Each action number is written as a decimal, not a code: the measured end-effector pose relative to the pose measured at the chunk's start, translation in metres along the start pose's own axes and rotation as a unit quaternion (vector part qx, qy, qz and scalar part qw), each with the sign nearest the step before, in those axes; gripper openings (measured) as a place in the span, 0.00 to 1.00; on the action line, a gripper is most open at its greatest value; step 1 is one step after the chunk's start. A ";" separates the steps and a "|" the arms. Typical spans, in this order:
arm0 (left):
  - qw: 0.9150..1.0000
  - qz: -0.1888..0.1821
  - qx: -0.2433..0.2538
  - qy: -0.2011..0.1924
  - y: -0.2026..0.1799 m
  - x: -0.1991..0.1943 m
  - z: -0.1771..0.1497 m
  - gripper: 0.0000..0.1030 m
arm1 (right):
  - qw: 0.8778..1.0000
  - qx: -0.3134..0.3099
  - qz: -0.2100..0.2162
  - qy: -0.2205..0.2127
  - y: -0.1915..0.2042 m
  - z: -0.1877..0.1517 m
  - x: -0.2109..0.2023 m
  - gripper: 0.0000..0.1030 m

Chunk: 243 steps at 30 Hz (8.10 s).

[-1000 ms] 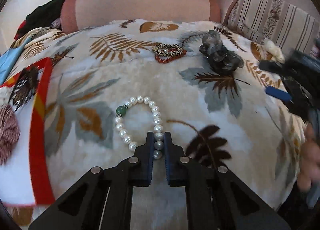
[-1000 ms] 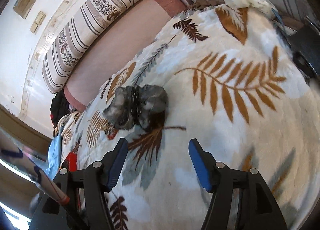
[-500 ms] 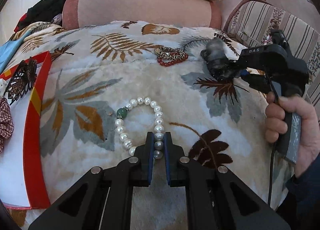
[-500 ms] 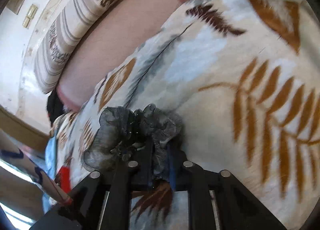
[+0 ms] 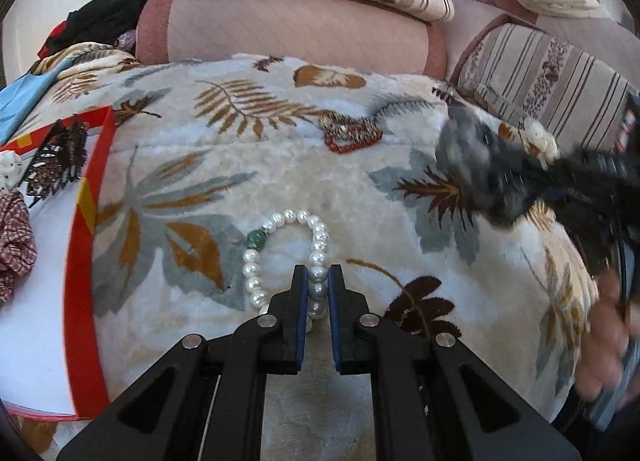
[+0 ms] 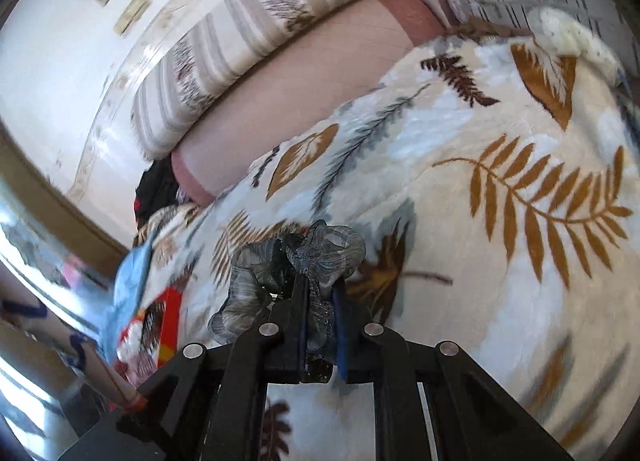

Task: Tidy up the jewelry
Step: 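Grasp the pearl bracelet with the left tool while the right tool grasps the grey sheer scrunchie, then lift the pearl bracelet and grey scrunchie and carry them over the tray, then open the right tool to drop the grey scrunchie while the left tool releases the pearl bracelet, then move both open tools back to the bracelets on the bedspread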

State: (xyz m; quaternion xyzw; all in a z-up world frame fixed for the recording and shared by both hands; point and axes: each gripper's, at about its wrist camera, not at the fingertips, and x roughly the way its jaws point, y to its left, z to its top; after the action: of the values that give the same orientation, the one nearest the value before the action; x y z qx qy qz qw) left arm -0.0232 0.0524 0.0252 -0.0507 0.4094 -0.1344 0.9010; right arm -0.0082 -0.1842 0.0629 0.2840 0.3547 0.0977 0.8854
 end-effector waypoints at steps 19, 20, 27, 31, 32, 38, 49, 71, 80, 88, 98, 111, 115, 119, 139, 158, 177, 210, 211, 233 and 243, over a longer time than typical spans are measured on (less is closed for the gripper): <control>0.998 0.017 -0.004 -0.065 0.004 -0.052 -0.010 0.09 | 0.995 -0.100 -0.017 -0.012 0.034 -0.061 -0.049 0.12; 0.997 0.016 -0.006 -0.069 0.005 -0.057 -0.011 0.09 | 0.995 -0.102 -0.016 -0.015 0.036 -0.062 -0.052 0.12; 0.996 0.024 -0.011 -0.086 0.009 -0.074 -0.016 0.09 | 0.993 -0.118 -0.006 -0.029 0.045 -0.068 -0.065 0.12; 0.995 0.030 -0.004 -0.090 0.006 -0.077 -0.018 0.09 | 0.992 -0.125 -0.005 -0.030 0.047 -0.071 -0.066 0.12; 0.995 0.032 -0.001 -0.092 0.005 -0.078 -0.018 0.09 | 0.992 -0.125 -0.005 -0.030 0.047 -0.071 -0.066 0.12; 0.995 0.036 0.003 -0.095 0.004 -0.079 -0.019 0.09 | 0.992 -0.125 -0.003 -0.030 0.047 -0.071 -0.065 0.12; 0.994 0.038 -0.002 -0.107 0.003 -0.093 -0.015 0.09 | 0.991 -0.133 -0.005 -0.029 0.049 -0.073 -0.062 0.12; 0.986 0.078 -0.039 -0.143 0.031 -0.144 -0.009 0.09 | 0.987 -0.156 0.023 -0.025 0.091 -0.086 -0.075 0.12; 0.981 0.085 -0.076 -0.156 0.061 -0.162 -0.009 0.09 | 0.982 -0.184 0.031 -0.017 0.122 -0.096 -0.075 0.12; 0.974 0.094 -0.122 -0.167 0.100 -0.176 -0.015 0.09 | 0.976 -0.215 0.041 -0.004 0.158 -0.103 -0.065 0.12; 0.961 0.116 -0.174 -0.180 0.156 -0.192 -0.021 0.09 | 0.964 -0.256 0.066 0.019 0.213 -0.118 -0.037 0.12; 0.943 0.138 -0.258 -0.158 0.244 -0.199 -0.042 0.09 | 0.949 -0.297 0.086 0.062 0.265 -0.142 0.009 0.12; 0.951 0.130 -0.244 -0.135 0.242 -0.182 -0.041 0.09 | 0.947 -0.301 0.084 0.078 0.273 -0.147 0.029 0.12; 0.958 0.122 -0.231 -0.118 0.238 -0.167 -0.037 0.09 | 0.944 -0.308 0.075 0.090 0.278 -0.152 0.047 0.12; 0.958 0.127 -0.243 -0.080 0.259 -0.122 -0.025 0.09 | 0.947 -0.297 0.036 0.117 0.279 -0.146 0.121 0.12; 0.959 0.128 -0.227 -0.111 0.241 -0.144 -0.018 0.30 | 0.956 -0.271 0.052 0.100 0.269 -0.133 0.093 0.31; 0.971 0.121 -0.175 -0.110 0.180 -0.154 -0.011 0.34 | 0.969 -0.227 0.043 0.091 0.214 -0.122 0.051 0.32; 0.991 0.123 0.059 -0.001 -0.020 -0.030 -0.024 0.44 | 0.998 -0.037 -0.011 0.040 0.037 -0.051 0.013 0.32; 0.991 0.123 0.059 0.001 -0.020 -0.027 -0.024 0.44 | 0.999 -0.034 -0.012 0.041 0.035 -0.050 0.013 0.32; 0.994 0.103 0.035 0.015 -0.003 0.001 -0.022 0.65 | 0.990 -0.107 -0.069 0.052 0.074 0.033 0.095 0.29; 0.995 0.097 0.030 0.015 -0.001 0.003 -0.020 0.67 | 0.968 -0.170 -0.163 0.090 0.070 0.032 0.162 0.10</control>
State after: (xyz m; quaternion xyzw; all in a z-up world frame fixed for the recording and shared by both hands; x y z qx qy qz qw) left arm -0.0366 0.0511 0.0102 0.0189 0.4217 -0.0592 0.9046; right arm 0.1341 -0.0800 0.0289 0.0570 0.4529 0.0359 0.8890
